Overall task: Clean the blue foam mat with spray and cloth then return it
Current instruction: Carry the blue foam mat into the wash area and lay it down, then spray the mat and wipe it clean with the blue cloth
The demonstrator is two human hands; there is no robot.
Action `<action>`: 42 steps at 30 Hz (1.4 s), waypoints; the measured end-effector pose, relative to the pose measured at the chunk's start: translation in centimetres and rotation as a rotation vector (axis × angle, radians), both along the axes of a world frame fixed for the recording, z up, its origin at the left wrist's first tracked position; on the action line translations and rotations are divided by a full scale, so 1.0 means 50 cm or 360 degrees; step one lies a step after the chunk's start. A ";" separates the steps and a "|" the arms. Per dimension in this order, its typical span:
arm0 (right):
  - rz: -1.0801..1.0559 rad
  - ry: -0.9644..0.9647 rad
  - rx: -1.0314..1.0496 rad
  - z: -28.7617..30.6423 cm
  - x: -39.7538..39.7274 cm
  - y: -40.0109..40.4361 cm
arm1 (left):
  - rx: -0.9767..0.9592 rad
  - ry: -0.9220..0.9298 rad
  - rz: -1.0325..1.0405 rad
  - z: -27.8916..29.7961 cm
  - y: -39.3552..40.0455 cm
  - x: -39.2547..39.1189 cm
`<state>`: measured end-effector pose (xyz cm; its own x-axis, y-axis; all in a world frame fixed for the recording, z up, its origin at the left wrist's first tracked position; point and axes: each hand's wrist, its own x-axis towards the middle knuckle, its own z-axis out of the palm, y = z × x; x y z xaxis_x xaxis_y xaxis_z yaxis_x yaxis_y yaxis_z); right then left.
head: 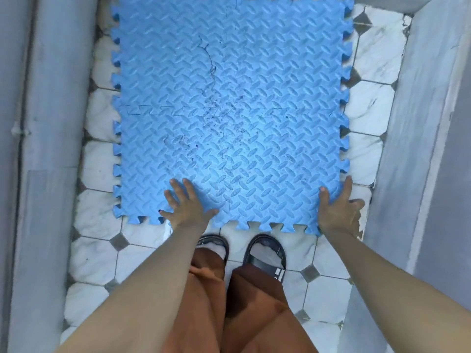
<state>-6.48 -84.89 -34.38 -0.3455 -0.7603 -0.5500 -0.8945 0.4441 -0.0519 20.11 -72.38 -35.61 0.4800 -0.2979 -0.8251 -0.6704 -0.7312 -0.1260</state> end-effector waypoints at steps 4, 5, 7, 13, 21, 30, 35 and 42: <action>0.0344 -0.0009 0.0090 -0.039 0.003 0.013 | -0.0135 -0.0033 0.0042 -0.048 0.021 -0.001; 0.0533 -0.0032 0.0130 -0.048 0.004 0.018 | -0.0156 -0.0043 0.0045 -0.054 0.026 -0.001; 0.0893 -0.0055 0.0273 -0.064 0.011 0.024 | -0.0198 -0.0044 0.0045 -0.059 0.038 0.002; 0.1003 0.0062 0.0492 -0.063 0.024 0.019 | -0.0216 0.0031 0.0044 -0.057 0.032 0.026; 0.1035 0.0020 0.0459 0.132 0.043 -0.031 | -0.0455 0.0073 -0.0362 0.135 -0.079 0.071; 0.0817 -0.0318 -0.0231 0.706 0.142 -0.217 | -0.1228 -0.0157 -0.1021 0.721 -0.274 0.120; 0.0758 -0.0494 -0.0713 1.048 0.231 -0.333 | -0.1589 -0.0215 -0.1066 1.034 -0.364 0.188; 0.0670 -0.0649 -0.1139 1.423 0.338 -0.503 | -0.1995 -0.0621 -0.1115 1.417 -0.556 0.284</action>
<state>10.41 -110.06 36.78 0.1535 -0.9848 0.0812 -0.8271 -0.1730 -0.5348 34.29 -100.16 35.22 0.0675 -0.9575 0.2805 -0.9960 -0.0480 0.0759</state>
